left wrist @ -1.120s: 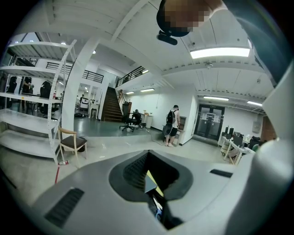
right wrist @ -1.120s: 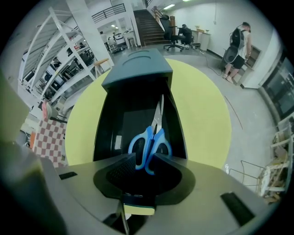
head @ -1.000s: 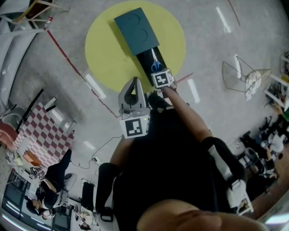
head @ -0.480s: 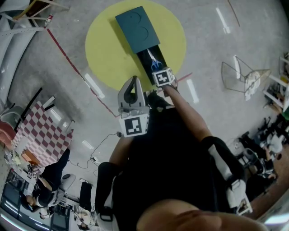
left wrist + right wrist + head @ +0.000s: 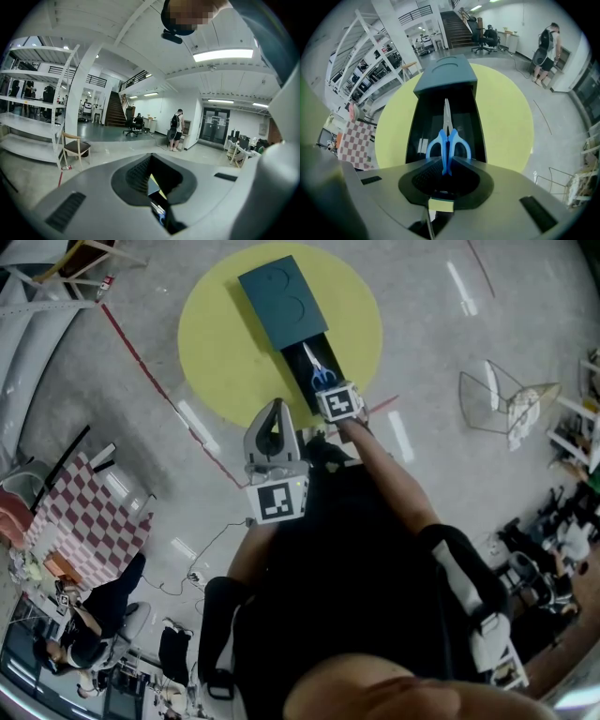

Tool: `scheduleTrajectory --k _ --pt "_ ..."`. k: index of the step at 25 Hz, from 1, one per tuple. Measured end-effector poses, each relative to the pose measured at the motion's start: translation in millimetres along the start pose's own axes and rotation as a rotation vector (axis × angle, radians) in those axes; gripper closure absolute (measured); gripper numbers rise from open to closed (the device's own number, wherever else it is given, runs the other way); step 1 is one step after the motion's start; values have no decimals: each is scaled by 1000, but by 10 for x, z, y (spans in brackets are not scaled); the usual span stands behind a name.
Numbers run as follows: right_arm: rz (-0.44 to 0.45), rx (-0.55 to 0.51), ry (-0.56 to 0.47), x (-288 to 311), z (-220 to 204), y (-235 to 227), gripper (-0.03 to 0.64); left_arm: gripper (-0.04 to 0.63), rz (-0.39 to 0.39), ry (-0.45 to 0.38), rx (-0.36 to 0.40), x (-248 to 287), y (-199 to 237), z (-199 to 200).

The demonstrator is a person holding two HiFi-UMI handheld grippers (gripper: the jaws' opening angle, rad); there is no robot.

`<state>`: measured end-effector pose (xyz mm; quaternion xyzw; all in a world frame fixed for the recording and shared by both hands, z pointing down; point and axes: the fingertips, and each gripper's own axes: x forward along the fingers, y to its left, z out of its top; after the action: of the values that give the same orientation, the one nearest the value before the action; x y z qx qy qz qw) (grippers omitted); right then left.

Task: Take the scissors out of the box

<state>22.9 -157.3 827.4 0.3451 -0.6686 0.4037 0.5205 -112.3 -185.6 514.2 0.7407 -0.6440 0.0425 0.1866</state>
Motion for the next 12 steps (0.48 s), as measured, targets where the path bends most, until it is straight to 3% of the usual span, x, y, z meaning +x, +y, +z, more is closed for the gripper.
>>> scheduleTrajectory --k 12 --pt "48 -10 -69 -255 -128 47 554 601 19 -50 20 -252 -236 92"
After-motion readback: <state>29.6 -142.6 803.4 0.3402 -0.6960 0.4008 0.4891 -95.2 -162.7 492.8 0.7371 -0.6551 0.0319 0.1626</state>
